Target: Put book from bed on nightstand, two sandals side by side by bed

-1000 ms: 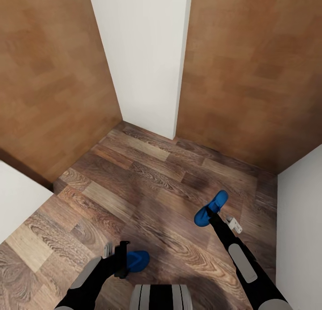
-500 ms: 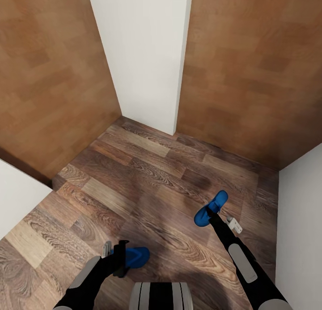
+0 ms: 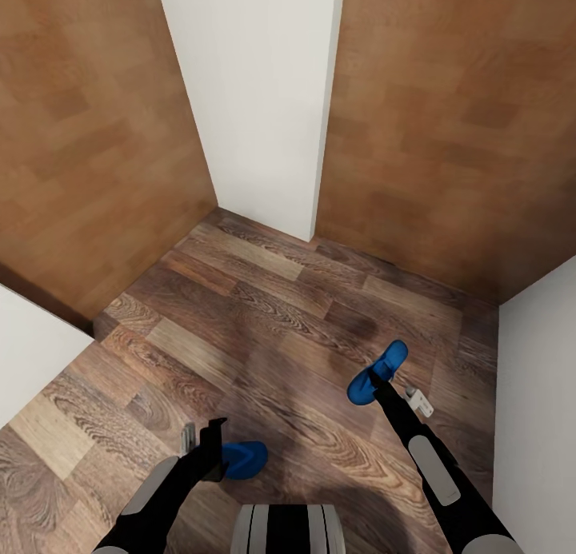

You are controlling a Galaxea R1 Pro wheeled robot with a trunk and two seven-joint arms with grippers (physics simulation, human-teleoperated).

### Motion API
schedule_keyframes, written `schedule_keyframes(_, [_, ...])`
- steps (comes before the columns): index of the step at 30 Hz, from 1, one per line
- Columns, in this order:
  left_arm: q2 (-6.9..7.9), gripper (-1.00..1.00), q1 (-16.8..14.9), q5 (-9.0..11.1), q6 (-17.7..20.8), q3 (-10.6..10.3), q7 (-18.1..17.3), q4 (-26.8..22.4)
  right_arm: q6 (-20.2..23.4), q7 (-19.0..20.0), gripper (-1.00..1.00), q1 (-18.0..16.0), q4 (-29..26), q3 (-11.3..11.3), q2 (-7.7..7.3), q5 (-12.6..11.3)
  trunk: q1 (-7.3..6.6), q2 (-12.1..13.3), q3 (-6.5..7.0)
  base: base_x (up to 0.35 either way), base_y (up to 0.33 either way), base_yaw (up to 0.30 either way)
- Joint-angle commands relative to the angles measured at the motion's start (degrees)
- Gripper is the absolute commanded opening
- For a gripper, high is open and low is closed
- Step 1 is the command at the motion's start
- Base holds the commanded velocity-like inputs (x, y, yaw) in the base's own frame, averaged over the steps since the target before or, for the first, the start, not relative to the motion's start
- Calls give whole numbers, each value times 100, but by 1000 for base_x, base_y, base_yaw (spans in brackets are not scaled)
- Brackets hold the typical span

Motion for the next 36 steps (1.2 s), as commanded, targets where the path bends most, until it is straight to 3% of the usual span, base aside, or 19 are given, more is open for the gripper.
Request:
schedule_keyframes(1, [3, 100, 0, 26, 2, -1, 22, -9, 20, 9, -100, -1, -3, 1, -2, -65, -1, -1, -3, 0, 0, 0])
schedule_keyframes(6, [13, 100, 0, 6, 0, -2, 11, 6, 20, 9, -100, -1, -3, 1, -2, -61, -1, -1, -3, 0, 0, 0])
schedule_keyframes(15, [7, 100, 0, -232, -186, 0, 9, 25, 20, 9, -100, -1, -3, 1, -2, -63, 22, -13, -203, 0, 0, 0])
schedule_keyframes(36, [7, 100, 0, -255, -203, 7, 9, 27, 20, 9, -100, -1, -5, 1, -2, -60, 76, -41, -668, 0, 0, 0])
